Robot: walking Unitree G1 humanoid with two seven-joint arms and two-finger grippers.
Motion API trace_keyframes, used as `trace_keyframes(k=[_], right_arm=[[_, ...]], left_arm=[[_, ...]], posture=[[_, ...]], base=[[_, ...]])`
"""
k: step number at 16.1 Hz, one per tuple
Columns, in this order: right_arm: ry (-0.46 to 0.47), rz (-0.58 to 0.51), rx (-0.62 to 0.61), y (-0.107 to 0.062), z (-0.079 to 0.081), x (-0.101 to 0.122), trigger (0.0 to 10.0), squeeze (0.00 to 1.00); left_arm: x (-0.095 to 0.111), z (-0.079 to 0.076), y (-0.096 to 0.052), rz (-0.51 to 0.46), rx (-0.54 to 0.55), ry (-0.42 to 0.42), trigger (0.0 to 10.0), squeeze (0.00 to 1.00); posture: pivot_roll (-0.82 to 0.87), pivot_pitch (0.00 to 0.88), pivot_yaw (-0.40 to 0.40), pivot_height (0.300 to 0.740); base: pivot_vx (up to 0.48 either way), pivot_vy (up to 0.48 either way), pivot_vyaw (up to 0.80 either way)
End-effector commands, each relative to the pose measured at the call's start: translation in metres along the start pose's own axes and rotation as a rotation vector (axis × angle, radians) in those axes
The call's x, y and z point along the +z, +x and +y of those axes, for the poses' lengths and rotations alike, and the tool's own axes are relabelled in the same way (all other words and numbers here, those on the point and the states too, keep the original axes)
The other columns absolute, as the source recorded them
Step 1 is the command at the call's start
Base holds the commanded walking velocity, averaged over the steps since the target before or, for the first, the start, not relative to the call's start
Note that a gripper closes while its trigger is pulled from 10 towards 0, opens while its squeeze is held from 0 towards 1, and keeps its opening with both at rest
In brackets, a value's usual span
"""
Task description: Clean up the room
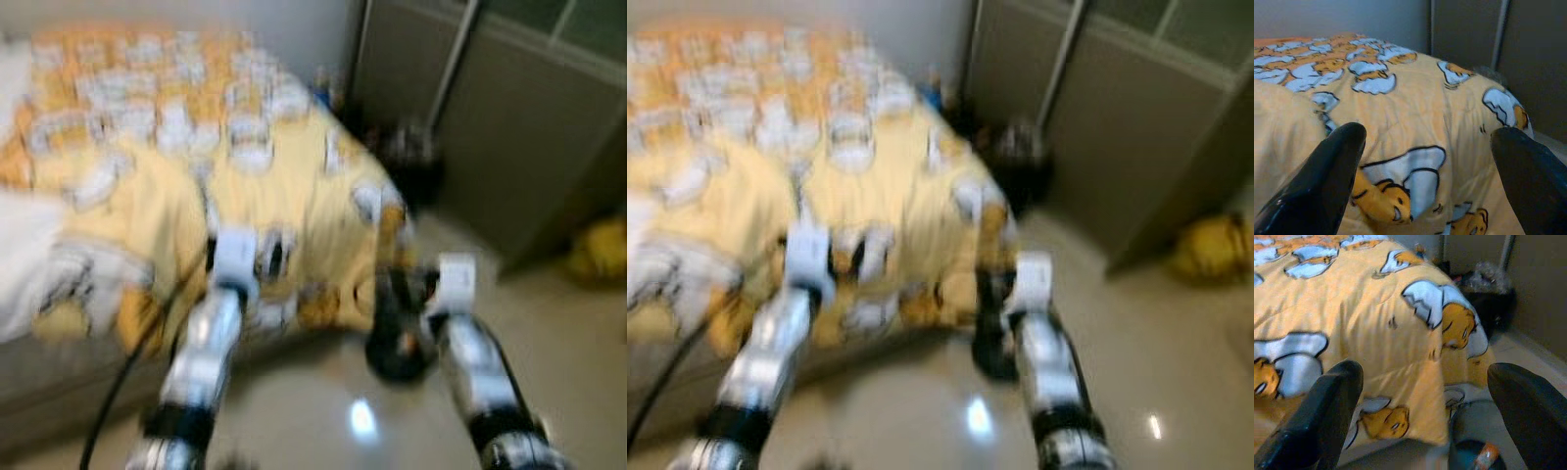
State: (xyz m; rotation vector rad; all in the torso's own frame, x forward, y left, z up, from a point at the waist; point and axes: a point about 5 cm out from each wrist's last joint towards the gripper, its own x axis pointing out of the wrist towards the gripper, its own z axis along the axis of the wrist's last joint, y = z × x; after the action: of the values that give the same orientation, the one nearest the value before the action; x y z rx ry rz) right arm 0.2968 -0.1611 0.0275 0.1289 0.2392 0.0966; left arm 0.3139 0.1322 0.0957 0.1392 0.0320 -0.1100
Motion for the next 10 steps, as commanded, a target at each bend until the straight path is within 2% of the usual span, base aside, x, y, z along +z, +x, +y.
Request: trace_keyframes(k=[1, 5, 7, 8, 9, 10], right_arm=[[0.001, -0.023, 0.008, 0.003, 0.001, 0.007, 10.0, 0.0], [0.01, -0.006, 0.008, 0.004, -0.002, 0.006, 10.0, 0.0], [0.006, -0.022, 0.027, 0.002, -0.003, 0.009, 10.0, 0.0], [-0.001, -0.017, 0.049, -0.004, -0.005, 0.004, 10.0, 0.0], [-0.003, 0.006, 0.06, -0.01, -0.006, -0.003, 10.0, 0.0], [0.005, 0.022, 0.06, -0.012, -0.007, -0.007, 10.0, 0.0]], left_arm=[[0.001, 0.007, 0.0, -0.007, 0.042, 0.0, 10.0, 0.0], [-0.002, 0.004, -0.002, 0.0, 0.049, -0.012, 10.0, 0.0], [-0.022, 0.021, -0.02, 0.054, 0.094, -0.025, 10.0, 0.0], [-0.041, 0.039, -0.042, 0.111, 0.144, -0.053, 10.0, 0.0], [-0.052, 0.049, -0.054, 0.156, 0.188, -0.067, 10.0, 0.0], [-0.053, 0.05, -0.055, 0.162, 0.212, -0.078, 10.0, 0.0]], posture=[[0.13, 0.0, -0.054, 0.74], [0.14, 0.0, -0.056, 0.74], [0.14, 0.0, -0.061, 0.74], [0.16, 0.0, -0.073, 0.74], [0.16, 0.0, -0.073, 0.74], [0.17, 0.0, -0.085, 0.74]], base=[[0.472, 0.0, 0.71], [0.477, 0.0, 0.61], [0.0, 0.0, 0.56], [0.0, 0.0, 0.55], [0.0, 0.0, 0.55], [0.0, 0.0, 0.55]])
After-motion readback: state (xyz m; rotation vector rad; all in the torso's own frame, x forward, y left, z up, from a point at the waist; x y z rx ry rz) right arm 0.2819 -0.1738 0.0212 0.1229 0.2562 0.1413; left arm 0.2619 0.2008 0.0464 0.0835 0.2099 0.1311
